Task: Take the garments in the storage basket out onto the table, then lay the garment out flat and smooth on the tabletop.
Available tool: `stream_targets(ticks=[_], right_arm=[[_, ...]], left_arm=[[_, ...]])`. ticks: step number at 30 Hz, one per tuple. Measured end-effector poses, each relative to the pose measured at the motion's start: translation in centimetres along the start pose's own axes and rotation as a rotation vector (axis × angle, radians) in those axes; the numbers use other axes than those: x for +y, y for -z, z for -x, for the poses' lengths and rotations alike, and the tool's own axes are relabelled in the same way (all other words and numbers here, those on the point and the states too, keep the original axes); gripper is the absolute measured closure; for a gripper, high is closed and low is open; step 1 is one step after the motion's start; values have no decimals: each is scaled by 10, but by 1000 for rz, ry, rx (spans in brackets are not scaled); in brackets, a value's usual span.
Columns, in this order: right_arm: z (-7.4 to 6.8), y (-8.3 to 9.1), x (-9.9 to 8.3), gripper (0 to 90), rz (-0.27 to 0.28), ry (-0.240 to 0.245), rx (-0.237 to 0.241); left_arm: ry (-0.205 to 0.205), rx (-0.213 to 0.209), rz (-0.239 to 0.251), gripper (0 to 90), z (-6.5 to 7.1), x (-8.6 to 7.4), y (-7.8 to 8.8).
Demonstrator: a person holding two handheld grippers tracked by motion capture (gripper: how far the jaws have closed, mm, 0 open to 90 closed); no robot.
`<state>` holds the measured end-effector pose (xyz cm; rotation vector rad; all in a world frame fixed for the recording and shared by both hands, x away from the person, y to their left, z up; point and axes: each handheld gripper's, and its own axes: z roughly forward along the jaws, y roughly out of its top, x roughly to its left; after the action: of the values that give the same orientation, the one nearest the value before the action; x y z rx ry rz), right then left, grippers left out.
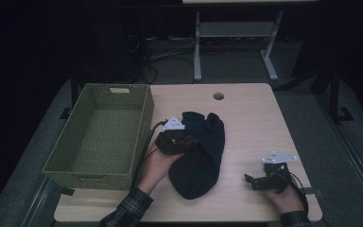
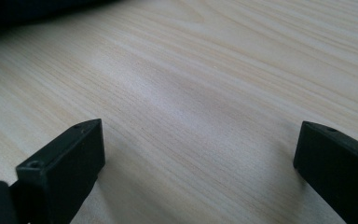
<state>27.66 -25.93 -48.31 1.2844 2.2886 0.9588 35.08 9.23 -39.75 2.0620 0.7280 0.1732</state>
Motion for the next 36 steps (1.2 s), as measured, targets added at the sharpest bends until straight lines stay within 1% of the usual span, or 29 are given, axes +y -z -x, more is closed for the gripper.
stream_targets(ticks=[1, 3, 4, 5, 6, 7, 8, 9, 10, 12, 13, 14, 18, 19, 20, 21, 22, 23, 24, 25, 26, 27, 28, 29, 31, 32, 33, 34, 36], right_arm=[[0, 0, 0, 16, 0, 0, 0], [0, 0, 0, 16, 2, 3, 0], [0, 0, 0, 16, 2, 3, 0], [0, 0, 0, 16, 2, -1, 0], [0, 0, 0, 16, 2, -1, 0], [0, 0, 0, 16, 1, 2, 0], [0, 0, 0, 16, 1, -2, 1], [0, 0, 0, 16, 1, -2, 1], [0, 0, 0, 16, 1, 4, 2], [1, 0, 0, 19, 1, 7, 3], [0, 1, 0, 39, -3, 8, 4], [-1, 4, 3, 153, -13, 7, 13], [-5, 10, 9, 197, 2, 7, 32], [-7, 13, 12, 216, 18, 8, 44], [-11, 17, 17, 230, 48, -8, 81], [-11, 17, 17, 230, 48, -8, 81], [-15, 18, 21, 253, 65, -8, 123], [-15, 18, 21, 253, 65, -8, 123], [-22, 19, 25, 292, 78, -12, 162], [-22, 19, 25, 292, 78, -12, 162], [-30, 20, 29, 322, 98, -7, 201], [-30, 20, 29, 322, 98, -7, 201], [-38, 18, 34, 357, 112, 1, 244], [-38, 18, 34, 357, 112, 1, 244], [-47, 14, 39, 378, 108, 21, 263], [-52, 11, 43, 401, 108, 26, 281], [-52, 11, 43, 401, 108, 26, 281], [-57, 7, 45, 420, 113, 21, 314], [-59, 6, 46, 428, 111, 20, 320]], left_arm=[[-3, 11, -12, 728, 0, -4, -1], [2, 21, -18, 637, 0, -8, -4], [6, 26, -22, 637, 0, -10, -4], [5, 34, -28, 548, 0, -12, -4], [5, 34, -28, 518, 0, -12, -4], [6, 40, -30, 518, 1, -13, -4], [5, 50, -34, 465, 0, -15, -3], [5, 50, -34, 443, 0, -15, -3], [18, 55, -33, 415, -1, -18, -1], [25, 59, -31, 404, -2, -20, 1], [29, 60, -32, 381, -2, -21, 3], [35, 61, -31, 354, -1, -24, 6], [36, 70, -30, 341, 0, -30, 13], [38, 71, -31, 341, 0, -33, 15], [36, 74, -43, 330, 1, -38, 17], [36, 74, -43, 330, 1, -38, 17], [42, 71, -53, 326, 1, -43, 17], [42, 71, -53, 324, 1, -43, 17], [48, 71, -52, 324, 1, -46, 17], [50, 67, -57, 324, 1, -48, 17], [56, 70, -59, 324, 1, -52, 15], [56, 70, -59, 324, 1, -52, 15], [51, 72, -69, 324, 1, -52, 14], [53, 76, -71, 324, 1, -53, 13], [56, 79, -64, 324, 1, -53, 12], [53, 82, -70, 324, 1, -53, 12], [53, 82, -70, 324, 1, -53, 12], [55, 83, -70, 324, 0, -54, 12], [51, 85, -73, 325, 0, -54, 11]])
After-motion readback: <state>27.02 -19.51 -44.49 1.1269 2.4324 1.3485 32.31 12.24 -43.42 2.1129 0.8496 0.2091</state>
